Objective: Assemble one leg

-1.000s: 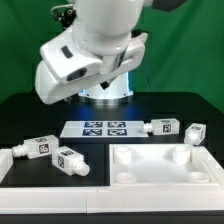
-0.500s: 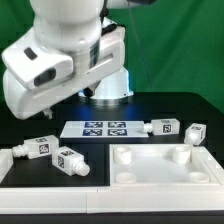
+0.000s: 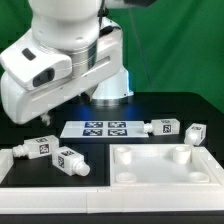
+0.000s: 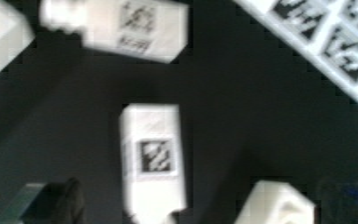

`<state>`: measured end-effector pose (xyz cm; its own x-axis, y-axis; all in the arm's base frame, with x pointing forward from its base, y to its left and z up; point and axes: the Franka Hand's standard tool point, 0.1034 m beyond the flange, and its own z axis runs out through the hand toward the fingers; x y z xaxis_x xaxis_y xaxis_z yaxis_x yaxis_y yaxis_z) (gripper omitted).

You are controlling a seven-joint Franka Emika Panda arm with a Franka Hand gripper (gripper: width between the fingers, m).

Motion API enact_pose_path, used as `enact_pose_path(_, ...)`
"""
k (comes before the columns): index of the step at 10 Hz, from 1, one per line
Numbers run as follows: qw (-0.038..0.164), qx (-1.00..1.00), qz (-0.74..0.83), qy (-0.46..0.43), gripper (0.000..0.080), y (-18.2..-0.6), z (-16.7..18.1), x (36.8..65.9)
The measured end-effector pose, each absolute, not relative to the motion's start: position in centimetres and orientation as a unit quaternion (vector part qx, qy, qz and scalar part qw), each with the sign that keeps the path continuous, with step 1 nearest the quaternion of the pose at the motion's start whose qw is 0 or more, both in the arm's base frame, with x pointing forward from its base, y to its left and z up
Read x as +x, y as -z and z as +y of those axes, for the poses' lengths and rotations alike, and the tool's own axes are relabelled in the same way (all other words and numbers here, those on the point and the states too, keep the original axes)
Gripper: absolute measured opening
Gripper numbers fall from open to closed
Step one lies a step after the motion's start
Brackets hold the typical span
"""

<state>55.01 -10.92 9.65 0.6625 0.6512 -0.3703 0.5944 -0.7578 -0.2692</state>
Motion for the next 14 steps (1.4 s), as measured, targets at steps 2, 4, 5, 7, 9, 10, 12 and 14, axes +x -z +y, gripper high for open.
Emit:
enact_pose_path(2, 0.056, -0.914, -0.350, -0.198, 0.0649, -7.9, -12.7, 55.8)
enact_pose_path(4, 0.045, -0.918, -0.348, -0.186, 0.0649, -6.0, -13.1, 55.9)
enact_pose_path(5, 0.043, -0.920, -0.343, -0.184, 0.0649, -5.4, -12.8, 55.6)
enact_pose_path(7, 0.042, -0.924, -0.329, -0.190, 0.0649, -4.5, -11.5, 54.8)
enact_pose_path(9, 0.040, -0.924, -0.332, -0.185, 0.0649, -3.7, -11.3, 54.7)
enact_pose_path(10, 0.038, -0.924, -0.332, -0.186, 0.0649, -2.8, -11.4, 54.5)
enact_pose_path(12, 0.026, -0.927, -0.335, -0.169, 0.0649, -1.8, -11.4, 54.8)
enact_pose_path(14, 0.021, -0.929, -0.334, -0.160, 0.0649, -1.3, -11.0, 54.8)
